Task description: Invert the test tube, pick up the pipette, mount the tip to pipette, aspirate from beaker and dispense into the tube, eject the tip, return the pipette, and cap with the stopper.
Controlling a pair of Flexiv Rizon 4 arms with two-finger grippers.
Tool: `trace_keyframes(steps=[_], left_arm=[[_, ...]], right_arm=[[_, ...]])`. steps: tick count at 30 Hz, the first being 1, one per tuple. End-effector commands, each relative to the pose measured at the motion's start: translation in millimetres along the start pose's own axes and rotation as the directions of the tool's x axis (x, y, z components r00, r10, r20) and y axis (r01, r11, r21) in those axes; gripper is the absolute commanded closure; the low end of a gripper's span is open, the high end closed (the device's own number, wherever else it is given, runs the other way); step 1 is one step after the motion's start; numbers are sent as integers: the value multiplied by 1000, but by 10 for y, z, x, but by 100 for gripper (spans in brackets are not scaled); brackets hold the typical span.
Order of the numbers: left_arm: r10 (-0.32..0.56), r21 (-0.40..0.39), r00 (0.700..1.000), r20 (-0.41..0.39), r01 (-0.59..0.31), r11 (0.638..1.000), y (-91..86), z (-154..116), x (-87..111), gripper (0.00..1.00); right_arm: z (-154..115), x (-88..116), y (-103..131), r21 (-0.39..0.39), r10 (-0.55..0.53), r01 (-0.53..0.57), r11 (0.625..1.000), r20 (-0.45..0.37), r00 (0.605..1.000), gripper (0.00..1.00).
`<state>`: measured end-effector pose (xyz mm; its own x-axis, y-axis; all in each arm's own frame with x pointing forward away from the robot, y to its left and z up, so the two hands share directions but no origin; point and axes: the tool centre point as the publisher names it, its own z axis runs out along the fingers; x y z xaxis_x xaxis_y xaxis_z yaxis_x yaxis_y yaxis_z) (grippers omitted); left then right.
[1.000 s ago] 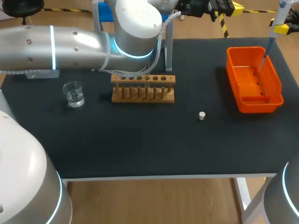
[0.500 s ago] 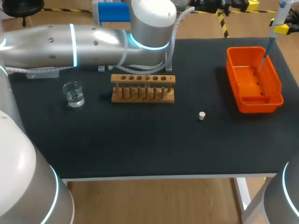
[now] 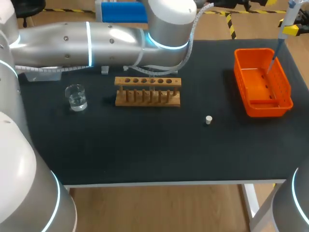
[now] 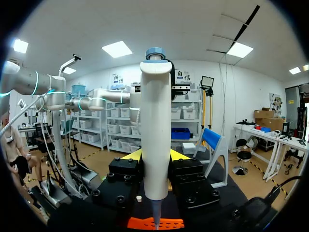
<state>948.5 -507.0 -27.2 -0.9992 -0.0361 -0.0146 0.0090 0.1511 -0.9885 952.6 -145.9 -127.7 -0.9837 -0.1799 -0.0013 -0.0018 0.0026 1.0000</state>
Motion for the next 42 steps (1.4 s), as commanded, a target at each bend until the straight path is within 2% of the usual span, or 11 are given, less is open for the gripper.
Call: trace_keyframes(steps=[1, 14, 25, 42], left_arm=[[7, 11, 1000, -3, -6, 1000, -25, 118, -76, 100], [29, 42, 999, -15, -28, 999, -118, 312, -174, 100], [22, 53, 999, -43, -20, 998, -64, 450, -146, 100], [6, 48, 998, -58, -3, 999, -9, 490, -143, 100]], right_arm=[[-33, -29, 1, 1, 0, 0, 1000, -10, 1000, 100], [-33, -29, 1, 1, 0, 0, 1000, -10, 1000, 100], [-33, -29, 1, 1, 0, 0, 1000, -10, 1000, 100], [-33, -29, 1, 1, 0, 0, 1000, -10, 1000, 100]])
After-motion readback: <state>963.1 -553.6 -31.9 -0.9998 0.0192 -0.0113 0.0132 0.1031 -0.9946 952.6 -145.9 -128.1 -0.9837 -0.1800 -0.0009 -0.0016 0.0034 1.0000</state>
